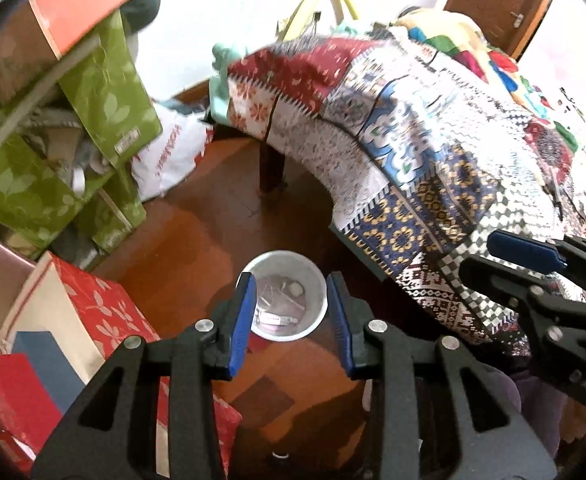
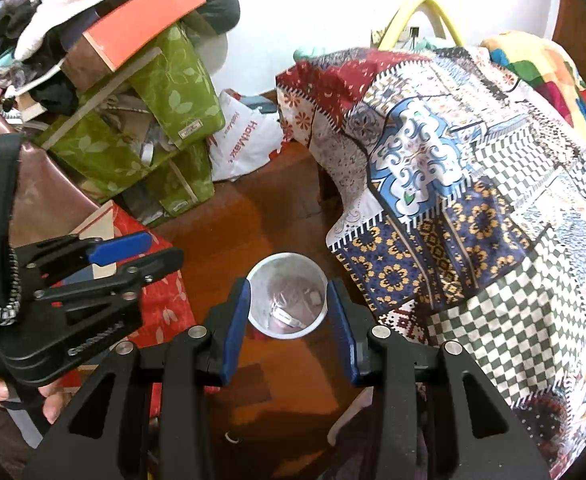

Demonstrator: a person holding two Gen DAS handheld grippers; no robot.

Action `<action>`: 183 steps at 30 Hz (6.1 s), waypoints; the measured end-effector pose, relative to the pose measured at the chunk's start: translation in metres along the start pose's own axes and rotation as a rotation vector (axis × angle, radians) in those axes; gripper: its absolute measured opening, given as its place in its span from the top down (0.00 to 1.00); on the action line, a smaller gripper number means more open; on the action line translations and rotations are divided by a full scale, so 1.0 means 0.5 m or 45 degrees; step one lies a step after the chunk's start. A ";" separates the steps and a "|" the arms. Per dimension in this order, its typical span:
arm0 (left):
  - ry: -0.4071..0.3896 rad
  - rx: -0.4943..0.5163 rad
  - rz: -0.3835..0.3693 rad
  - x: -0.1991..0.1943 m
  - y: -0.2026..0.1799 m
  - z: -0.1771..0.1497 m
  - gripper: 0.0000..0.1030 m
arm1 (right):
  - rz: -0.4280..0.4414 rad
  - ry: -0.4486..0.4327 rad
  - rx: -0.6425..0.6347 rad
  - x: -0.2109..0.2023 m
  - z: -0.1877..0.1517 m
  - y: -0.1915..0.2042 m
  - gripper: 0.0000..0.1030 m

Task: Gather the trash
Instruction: 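Move both open tools back over the quilt toward the remaining items, then grasp the clear plastic stick with the left tool while the right tool grasps the pink toy, then carry the clear stick with the left tool while the right tool carries the pink toy over the bin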

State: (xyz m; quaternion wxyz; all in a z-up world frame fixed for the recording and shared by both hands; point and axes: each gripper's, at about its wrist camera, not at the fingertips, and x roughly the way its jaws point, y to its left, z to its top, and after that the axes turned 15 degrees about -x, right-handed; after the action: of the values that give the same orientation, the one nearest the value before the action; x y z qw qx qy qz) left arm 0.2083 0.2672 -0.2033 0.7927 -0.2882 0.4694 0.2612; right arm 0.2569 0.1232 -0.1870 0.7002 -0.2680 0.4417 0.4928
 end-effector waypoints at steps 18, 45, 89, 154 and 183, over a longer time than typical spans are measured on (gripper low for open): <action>-0.389 0.171 -0.225 -0.308 -0.200 -0.073 0.66 | -0.193 -0.387 0.031 -0.315 -0.106 -0.052 0.65; -0.332 0.506 -0.563 -0.284 -0.727 -0.121 0.55 | -0.642 -0.534 0.393 -0.572 -0.375 -0.393 0.65; 0.186 0.720 -0.468 0.351 -1.049 -0.137 0.71 | -0.498 -0.053 0.572 -0.111 -0.511 -0.790 0.76; -0.236 0.493 -0.444 -0.173 -0.598 -0.084 0.93 | -0.532 -0.381 0.431 -0.427 -0.328 -0.376 0.77; -0.346 0.062 -0.176 -0.277 -0.003 -0.048 0.93 | -0.241 -0.388 -0.032 -0.245 -0.045 0.037 0.77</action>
State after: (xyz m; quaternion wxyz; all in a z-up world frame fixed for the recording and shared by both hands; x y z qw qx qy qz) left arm 0.1366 0.2295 -0.0887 0.8718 -0.2624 0.3432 0.2309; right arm 0.2167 0.0560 -0.0884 0.7989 -0.2392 0.2971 0.4651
